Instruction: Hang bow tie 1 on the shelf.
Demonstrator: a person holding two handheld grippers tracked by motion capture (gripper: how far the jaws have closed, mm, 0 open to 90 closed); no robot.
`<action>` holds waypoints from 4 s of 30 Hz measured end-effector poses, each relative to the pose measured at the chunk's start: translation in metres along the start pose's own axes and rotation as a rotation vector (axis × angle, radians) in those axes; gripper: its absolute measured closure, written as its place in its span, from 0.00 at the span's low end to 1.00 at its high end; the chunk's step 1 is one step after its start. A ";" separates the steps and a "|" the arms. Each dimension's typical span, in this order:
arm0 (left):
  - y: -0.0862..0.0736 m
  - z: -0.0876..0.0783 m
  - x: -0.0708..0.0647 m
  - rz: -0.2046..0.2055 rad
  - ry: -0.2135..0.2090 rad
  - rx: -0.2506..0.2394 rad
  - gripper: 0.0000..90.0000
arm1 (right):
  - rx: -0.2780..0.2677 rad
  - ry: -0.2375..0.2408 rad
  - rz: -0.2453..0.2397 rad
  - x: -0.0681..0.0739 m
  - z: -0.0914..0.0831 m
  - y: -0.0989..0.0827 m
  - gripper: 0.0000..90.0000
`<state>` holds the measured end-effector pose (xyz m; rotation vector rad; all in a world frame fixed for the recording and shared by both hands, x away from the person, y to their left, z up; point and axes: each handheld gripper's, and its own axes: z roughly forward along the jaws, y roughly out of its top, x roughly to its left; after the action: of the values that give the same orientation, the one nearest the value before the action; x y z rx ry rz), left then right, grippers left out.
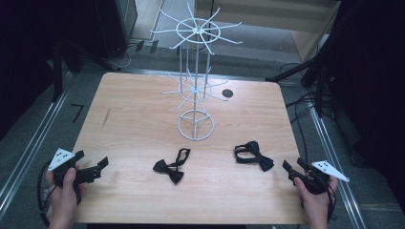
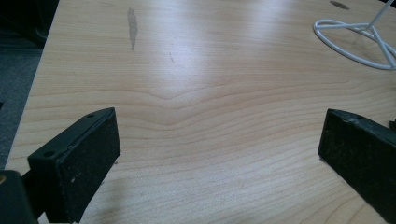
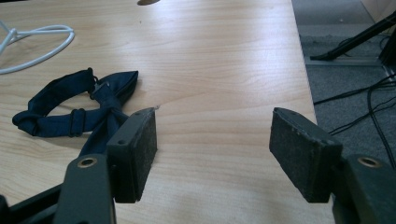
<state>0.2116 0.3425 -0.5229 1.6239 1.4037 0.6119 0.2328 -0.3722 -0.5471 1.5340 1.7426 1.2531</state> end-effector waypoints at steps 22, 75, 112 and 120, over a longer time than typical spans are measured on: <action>0.000 0.001 -0.001 0.011 -0.005 0.008 0.00 | 0.011 -0.007 -0.073 0.042 0.020 0.019 0.44; 0.000 0.001 -0.002 0.018 0.001 0.008 0.00 | 0.262 -0.006 -0.194 0.081 0.073 0.022 0.88; 0.000 0.001 -0.002 0.015 -0.002 0.007 0.00 | 0.051 0.178 -0.171 0.092 0.064 0.055 0.92; 0.000 0.001 -0.002 0.014 -0.005 0.006 0.00 | 0.000 0.203 -0.195 0.108 0.059 0.061 0.92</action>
<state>0.2119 0.3408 -0.5230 1.6399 1.3930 0.6125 0.2860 -0.2552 -0.4997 1.2373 1.9664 1.3451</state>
